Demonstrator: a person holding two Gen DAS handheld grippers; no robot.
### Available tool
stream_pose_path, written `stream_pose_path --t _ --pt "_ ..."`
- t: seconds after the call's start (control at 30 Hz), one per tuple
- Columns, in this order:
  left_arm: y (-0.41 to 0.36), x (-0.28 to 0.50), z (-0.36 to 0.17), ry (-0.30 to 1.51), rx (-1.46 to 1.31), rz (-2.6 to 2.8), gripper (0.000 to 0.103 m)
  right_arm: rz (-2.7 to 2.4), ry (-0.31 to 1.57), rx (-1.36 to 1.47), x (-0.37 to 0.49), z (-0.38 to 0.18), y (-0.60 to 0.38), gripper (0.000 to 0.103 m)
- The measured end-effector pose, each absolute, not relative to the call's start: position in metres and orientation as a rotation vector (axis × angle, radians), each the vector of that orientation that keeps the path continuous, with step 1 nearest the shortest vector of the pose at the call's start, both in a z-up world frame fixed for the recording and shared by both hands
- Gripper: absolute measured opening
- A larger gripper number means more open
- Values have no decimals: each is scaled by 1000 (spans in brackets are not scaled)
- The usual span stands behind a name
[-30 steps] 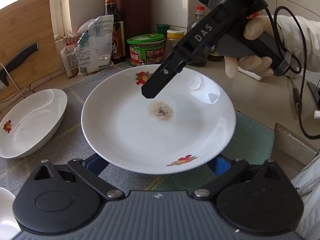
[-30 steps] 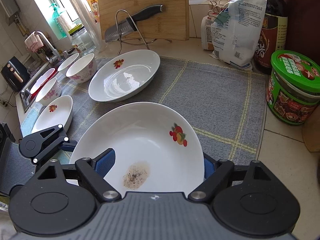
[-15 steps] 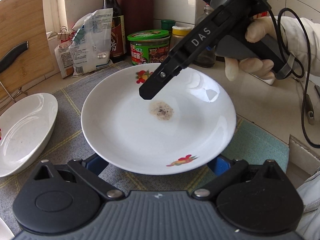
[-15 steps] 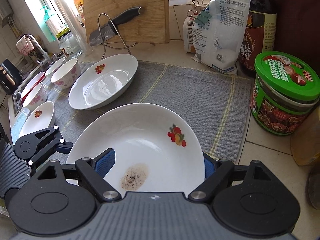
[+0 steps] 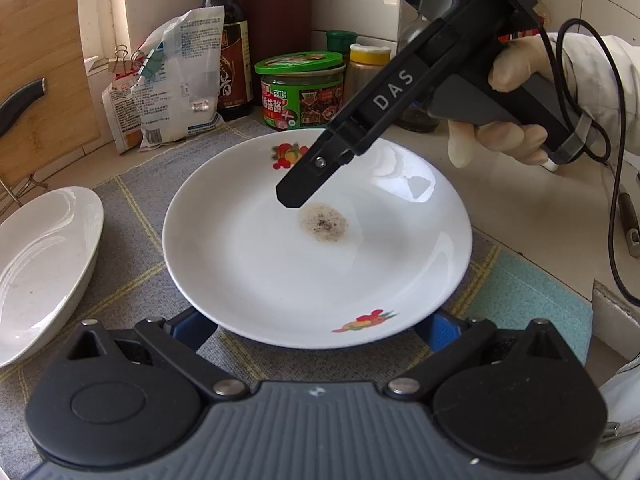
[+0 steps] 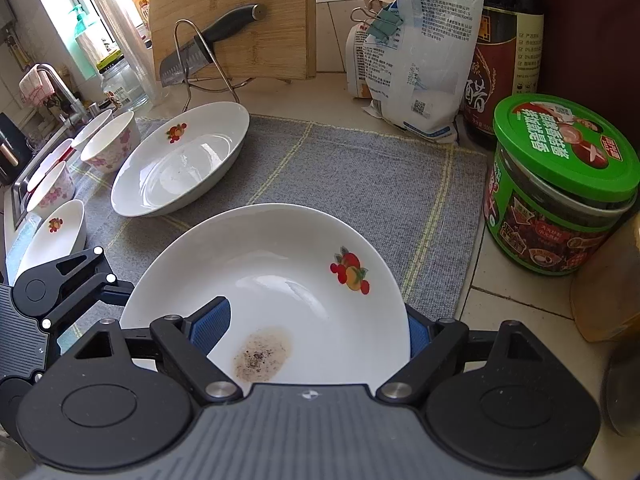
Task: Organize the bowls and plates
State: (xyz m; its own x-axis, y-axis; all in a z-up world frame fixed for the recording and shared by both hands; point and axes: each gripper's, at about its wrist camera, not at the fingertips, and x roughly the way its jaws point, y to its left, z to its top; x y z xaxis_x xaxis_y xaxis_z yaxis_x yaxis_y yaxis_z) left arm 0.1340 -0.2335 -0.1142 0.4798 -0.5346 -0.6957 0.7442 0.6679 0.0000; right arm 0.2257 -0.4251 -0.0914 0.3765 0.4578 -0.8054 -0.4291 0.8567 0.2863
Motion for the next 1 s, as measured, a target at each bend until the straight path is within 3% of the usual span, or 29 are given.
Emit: stream_pose_path --t 0.43,0.63,1.0 --pt "-242 140 -117 728 316 -800 102 529 1035 38 229 -98 -432 91" --pt "-243 139 -118 720 319 -801 102 539 1031 45 228 -98 -429 102" --pt "-220 126 -107 731 274 -751 102 479 963 -18 218 -77 -423 103"
